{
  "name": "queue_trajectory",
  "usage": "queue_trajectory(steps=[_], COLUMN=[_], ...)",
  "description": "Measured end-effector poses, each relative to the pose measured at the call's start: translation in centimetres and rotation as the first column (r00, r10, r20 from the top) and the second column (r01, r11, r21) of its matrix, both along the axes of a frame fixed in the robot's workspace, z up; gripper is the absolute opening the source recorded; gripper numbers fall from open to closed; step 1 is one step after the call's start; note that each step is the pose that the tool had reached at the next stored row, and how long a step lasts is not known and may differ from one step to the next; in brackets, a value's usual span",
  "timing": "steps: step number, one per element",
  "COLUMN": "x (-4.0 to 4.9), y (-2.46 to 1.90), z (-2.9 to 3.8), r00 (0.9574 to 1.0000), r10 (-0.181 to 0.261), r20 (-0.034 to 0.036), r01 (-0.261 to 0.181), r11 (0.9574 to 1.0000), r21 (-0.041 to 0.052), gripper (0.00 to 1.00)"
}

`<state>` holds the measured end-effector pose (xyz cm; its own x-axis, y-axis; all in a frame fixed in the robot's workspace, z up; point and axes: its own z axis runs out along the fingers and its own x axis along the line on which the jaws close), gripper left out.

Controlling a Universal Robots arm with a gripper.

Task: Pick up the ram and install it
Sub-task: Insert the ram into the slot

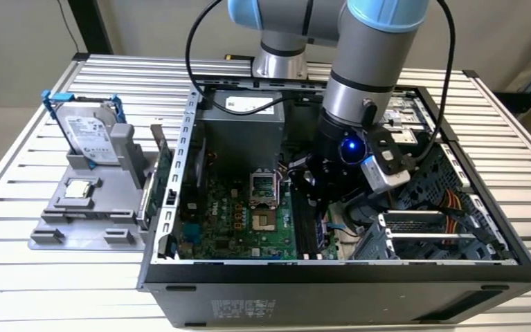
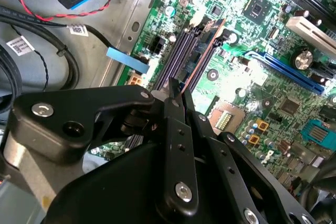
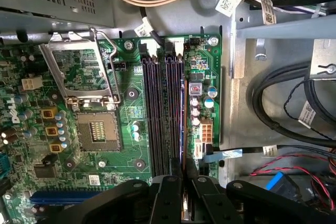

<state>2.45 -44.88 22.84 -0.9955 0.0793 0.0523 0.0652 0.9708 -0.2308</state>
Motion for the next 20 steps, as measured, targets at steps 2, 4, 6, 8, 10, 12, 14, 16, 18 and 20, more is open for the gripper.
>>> queue_trajectory(steps=[2,4,6,8,10,12,14,16,18,20], x=[-0.04,-0.08,-0.13,-0.15,-0.23,-0.29,-0.30,-0.31,-0.31,-0.31], y=[0.00,0.00,0.00,0.00,0.04,0.04,0.08,0.09,0.16,0.28], z=[0.00,-0.01,-0.01,-0.01,-0.06,-0.06,-0.16,-0.34,-0.62,-0.88], r00=[1.0000,1.0000,1.0000,1.0000,1.0000,1.0000,1.0000,1.0000,1.0000,1.0000], r10=[0.000,0.000,0.001,0.002,0.003,0.004,0.004,0.004,0.004,0.004], r20=[0.0000,0.0001,0.0000,0.0000,0.0000,-0.0001,0.0001,0.0000,0.0000,0.0000], r01=[0.000,0.000,-0.001,-0.002,-0.003,-0.004,-0.004,-0.004,-0.004,-0.004], r11=[1.0000,1.0000,1.0000,1.0000,1.0000,1.0000,1.0000,1.0000,1.0000,1.0000], r21=[-0.0001,0.0001,0.0000,-0.0005,-0.0009,-0.0016,-0.0026,-0.0043,-0.0053,-0.0059], gripper=[0.00,0.00,0.00,0.00,0.00,0.00,0.00,0.00,0.00,0.00])
